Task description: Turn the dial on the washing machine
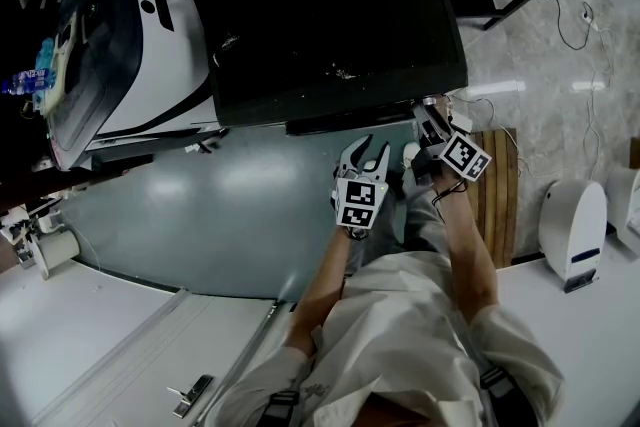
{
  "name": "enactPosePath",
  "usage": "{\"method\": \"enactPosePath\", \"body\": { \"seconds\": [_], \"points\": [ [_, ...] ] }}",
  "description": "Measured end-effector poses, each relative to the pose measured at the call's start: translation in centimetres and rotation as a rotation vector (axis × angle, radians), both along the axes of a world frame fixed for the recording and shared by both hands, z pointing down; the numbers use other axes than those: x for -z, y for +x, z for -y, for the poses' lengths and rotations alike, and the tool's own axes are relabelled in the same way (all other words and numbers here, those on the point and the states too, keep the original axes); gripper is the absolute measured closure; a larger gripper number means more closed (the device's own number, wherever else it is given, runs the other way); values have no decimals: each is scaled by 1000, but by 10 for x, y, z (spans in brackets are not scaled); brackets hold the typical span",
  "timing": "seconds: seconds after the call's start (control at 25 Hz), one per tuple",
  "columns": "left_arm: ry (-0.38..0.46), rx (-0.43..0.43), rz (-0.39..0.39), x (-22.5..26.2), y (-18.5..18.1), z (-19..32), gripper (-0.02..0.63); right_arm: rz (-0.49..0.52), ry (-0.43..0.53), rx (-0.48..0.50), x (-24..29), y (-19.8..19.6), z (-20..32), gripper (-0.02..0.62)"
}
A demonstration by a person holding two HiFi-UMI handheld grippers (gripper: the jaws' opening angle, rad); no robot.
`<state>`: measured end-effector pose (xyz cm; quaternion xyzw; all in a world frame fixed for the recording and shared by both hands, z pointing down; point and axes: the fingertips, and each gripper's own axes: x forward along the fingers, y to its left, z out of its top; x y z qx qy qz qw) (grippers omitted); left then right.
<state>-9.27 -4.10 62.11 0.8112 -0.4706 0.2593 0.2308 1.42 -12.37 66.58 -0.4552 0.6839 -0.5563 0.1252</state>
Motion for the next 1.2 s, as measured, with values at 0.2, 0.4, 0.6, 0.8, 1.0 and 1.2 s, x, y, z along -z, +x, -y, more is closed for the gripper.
{"method": "enactPosePath", "body": {
  "seconds": [0.2,0.4,0.6,0.8,1.0,1.2],
  "points": [
    [1,2,0,-1,-2,0,462,82,-18,-40,-1,0,0,325],
    [-2,2,0,-1,-1,0,462,134,-34,-59,-1,1,0,325],
    [-6,5,-2,-2,-1,0,462,196,-47,-87,-2,2,-1,325],
    [-9,6,-1,-4,-2,0,462,244,-60,-110,-1,1,0,325],
    [-8,1,-3,-3,0,1,462,257,-65,-117,-1,2,-1,325],
    [-7,0,-4,-2,0,1,462,279,-69,-130,-2,2,-1,322]
  ]
}}
